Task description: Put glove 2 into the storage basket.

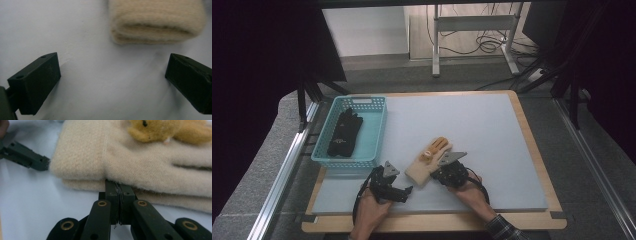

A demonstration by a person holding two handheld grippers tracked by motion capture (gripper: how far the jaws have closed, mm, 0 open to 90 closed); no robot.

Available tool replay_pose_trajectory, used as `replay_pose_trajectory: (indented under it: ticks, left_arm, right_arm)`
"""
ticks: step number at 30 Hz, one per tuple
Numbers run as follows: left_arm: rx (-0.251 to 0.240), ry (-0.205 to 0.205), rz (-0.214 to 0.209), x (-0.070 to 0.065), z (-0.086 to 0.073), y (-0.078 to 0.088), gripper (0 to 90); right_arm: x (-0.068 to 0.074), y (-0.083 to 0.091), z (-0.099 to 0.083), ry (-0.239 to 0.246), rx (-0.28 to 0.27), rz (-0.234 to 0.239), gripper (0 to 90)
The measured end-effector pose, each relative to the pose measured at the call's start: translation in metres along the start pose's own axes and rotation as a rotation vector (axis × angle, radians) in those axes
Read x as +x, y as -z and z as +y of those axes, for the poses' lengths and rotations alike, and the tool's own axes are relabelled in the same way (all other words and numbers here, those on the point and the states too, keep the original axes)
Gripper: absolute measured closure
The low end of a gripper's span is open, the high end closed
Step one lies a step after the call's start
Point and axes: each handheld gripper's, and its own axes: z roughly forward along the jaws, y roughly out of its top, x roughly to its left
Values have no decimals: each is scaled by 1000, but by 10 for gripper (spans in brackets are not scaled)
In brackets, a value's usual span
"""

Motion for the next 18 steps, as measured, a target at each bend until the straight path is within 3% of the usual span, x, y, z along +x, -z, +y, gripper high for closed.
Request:
replay_pose_trajectory:
  ticks: [10, 18]
  left_arm:
    - [-5, 4, 1, -1, 0, 0, 4]
    - [-9, 7, -4, 1, -1, 0, 3]
  right_arm:
    - [3, -9, 7, 19, -6, -13, 858]
    - [4, -3, 5, 26, 1, 2, 774]
